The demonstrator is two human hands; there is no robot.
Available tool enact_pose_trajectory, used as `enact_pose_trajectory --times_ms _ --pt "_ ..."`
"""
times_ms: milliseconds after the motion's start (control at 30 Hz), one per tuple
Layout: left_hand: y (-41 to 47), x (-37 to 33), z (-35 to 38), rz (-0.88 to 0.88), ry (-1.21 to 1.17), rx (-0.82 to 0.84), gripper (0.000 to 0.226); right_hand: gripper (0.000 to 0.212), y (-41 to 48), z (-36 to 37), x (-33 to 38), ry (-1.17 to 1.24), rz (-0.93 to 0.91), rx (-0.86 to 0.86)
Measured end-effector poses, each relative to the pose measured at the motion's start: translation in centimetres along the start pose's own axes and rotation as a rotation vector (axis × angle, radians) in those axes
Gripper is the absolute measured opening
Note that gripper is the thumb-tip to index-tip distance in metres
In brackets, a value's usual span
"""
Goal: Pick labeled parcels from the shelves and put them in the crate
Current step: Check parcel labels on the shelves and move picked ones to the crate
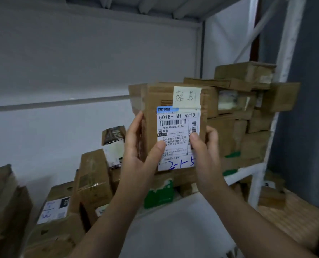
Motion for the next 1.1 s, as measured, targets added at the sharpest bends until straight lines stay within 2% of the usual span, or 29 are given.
enact_pose_trajectory --times_ms 200,300,467,600,900,1100 --pt "-1.4 2.0 9.5 0.023 -0.012 0.224 0.064 0.037 -2.3 -9.8 2.6 -0.081 -0.008 -0.245" --pt "-3.0 4.2 15.2 -0.048 -0.050 0.333 0.063 0.037 -4.3 -16.0 3.5 -0.138 0.001 -0.401" --pt "-7.2 7.2 25.3 -0.166 -0.149 0.504 0.064 0.024 -8.0 -26.3 5.3 -0.244 0.029 -0.560" --pt "-10.9 8.6 34.1 -0.218 -0.201 0.635 0.061 0.028 -11.3 -34.8 8.1 -0.319 0.079 -0.692" --pt "-20.3 11.6 50.1 -0.378 -0.286 0.885 0.048 0.013 -18.8 -50.9 12.3 -0.472 0.195 -0.857" --pt "-23.0 17.3 56.0 -0.507 -0.172 0.954 0.039 0.020 -21.9 -57.6 10.1 -0.538 0.374 -0.940"
Point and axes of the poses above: each hand's wrist, its own y-axis towards the middle knuckle, its own z-axis out of the palm, x = y × z, the point moved 3 cm from there along y, towards the middle knuckle, and after that the axes turned 8 degrees about -z, right-handed, at the moved point
